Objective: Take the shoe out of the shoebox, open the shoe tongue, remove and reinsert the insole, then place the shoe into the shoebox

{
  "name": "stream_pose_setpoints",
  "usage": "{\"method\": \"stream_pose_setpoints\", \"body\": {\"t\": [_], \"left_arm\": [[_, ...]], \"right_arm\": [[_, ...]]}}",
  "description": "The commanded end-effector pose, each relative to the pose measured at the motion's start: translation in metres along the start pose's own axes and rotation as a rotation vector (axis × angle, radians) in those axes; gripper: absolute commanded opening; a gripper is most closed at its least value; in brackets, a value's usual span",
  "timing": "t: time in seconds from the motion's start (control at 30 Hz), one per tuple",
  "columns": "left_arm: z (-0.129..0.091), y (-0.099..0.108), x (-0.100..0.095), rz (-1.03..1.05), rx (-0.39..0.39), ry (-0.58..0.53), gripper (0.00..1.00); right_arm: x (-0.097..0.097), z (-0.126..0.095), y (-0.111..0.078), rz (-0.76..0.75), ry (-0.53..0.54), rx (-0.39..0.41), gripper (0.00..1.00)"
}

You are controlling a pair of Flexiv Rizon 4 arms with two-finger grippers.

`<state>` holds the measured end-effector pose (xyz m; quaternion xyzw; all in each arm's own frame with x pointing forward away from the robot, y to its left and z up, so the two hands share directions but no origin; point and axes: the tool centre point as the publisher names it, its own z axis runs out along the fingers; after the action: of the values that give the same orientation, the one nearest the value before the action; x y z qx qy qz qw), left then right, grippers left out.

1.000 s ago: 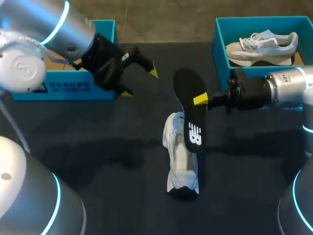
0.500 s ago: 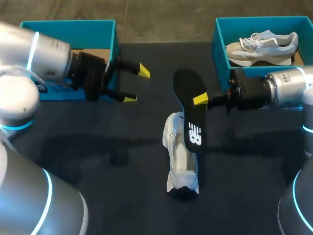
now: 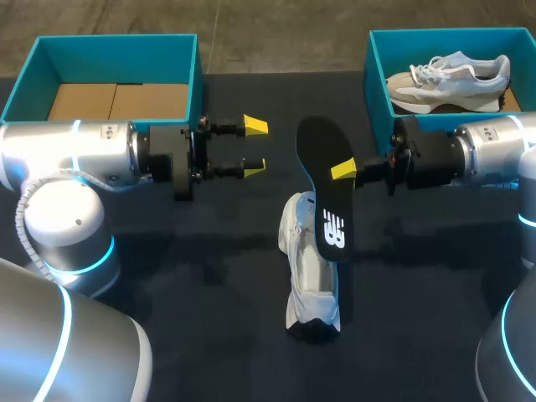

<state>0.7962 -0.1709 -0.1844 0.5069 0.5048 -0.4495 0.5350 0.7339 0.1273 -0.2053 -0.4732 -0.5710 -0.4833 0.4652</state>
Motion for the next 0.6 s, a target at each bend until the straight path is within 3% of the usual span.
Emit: {"method": "stream_pose_setpoints", "body": {"t": [0.03, 0.6], "left_arm": [[0.014, 0.004, 0.002, 0.002, -0.002, -0.146, 1.0], [0.049, 0.004, -0.004, -0.029, -0.026, -0.076, 0.98]], "right_arm": [[0.0, 0.001, 0.0, 0.001, -0.001, -0.001, 0.0], [0.0, 0.001, 0.0, 0.001, -0.001, -0.001, 0.0]]}}
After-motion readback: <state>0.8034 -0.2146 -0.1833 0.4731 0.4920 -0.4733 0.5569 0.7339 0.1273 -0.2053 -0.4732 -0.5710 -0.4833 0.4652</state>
